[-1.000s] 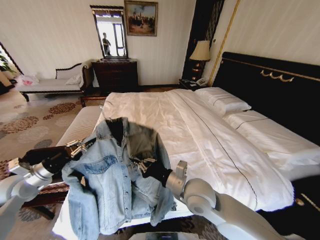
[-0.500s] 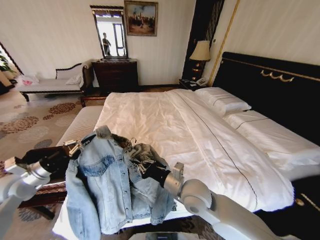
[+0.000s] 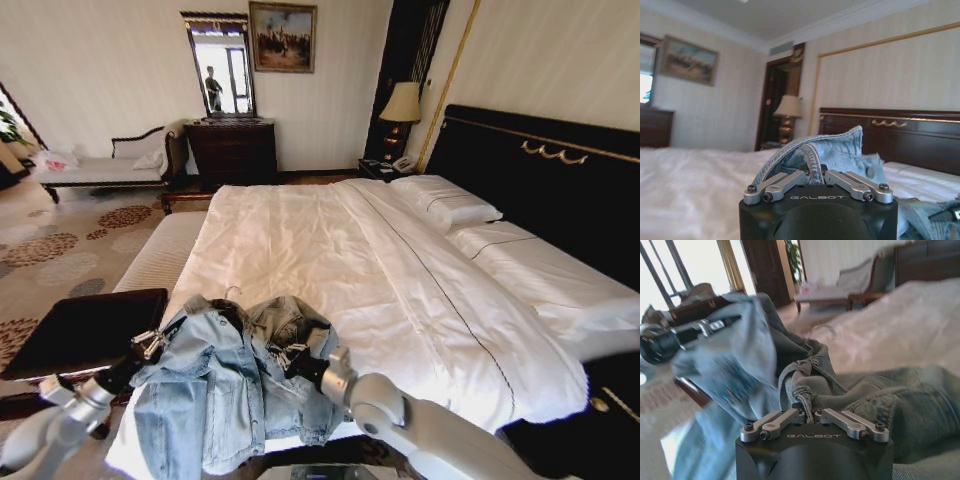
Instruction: Pick up the clothes from the bed and hang them on the clothes hanger.
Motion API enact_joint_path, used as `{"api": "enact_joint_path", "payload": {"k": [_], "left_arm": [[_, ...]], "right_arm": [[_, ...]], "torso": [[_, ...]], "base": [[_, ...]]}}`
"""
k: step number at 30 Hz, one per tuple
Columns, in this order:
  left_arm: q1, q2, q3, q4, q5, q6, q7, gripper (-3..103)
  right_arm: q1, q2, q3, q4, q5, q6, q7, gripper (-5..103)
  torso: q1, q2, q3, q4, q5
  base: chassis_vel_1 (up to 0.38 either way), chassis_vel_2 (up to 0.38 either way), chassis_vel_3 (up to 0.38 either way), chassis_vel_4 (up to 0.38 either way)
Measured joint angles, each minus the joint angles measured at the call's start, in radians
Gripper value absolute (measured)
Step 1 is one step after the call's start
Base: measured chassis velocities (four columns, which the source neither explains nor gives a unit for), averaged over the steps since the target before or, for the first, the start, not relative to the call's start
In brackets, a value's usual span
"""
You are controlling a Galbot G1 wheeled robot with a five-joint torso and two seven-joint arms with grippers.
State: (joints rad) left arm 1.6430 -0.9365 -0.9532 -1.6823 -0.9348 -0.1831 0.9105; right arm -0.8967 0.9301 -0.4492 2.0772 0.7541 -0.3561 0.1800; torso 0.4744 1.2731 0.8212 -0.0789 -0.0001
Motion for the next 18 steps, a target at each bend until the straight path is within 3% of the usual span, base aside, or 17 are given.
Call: {"api": "enact_joint_path", "payload": {"k": [5, 13, 18], "left_arm": [[-0.024, -0.019, 0.027, 0.098, 0.033, -0.011, 0.013, 0], [-0.015, -0.044, 0.068, 0.173, 0.119, -0.037, 0.023, 0], [0.035, -0.071, 0.071, 0.193, 0.167, -0.062, 0.028, 15]], "right_arm": [[0.05, 0.043, -0.058, -0.134, -0.033, -0.003, 0.011, 3], [0.072, 0.081, -0.119, -0.209, -0.089, -0.007, 0.027, 3], [0.043, 0.068, -0.127, -0.209, -0.131, -0.013, 0.027, 3]], "torso": [[0.0, 0.0, 0.0, 0.0003, 0.0], [0.0, 0.0, 0.0, 0.0001, 0.0], [0.0, 0.0, 0.0, 0.0003, 0.0001]], "base": [[0.0, 0.0, 0.0, 0.0], [0.0, 0.0, 0.0, 0.0], [0.0, 0.0, 0.0, 0.0]]}}
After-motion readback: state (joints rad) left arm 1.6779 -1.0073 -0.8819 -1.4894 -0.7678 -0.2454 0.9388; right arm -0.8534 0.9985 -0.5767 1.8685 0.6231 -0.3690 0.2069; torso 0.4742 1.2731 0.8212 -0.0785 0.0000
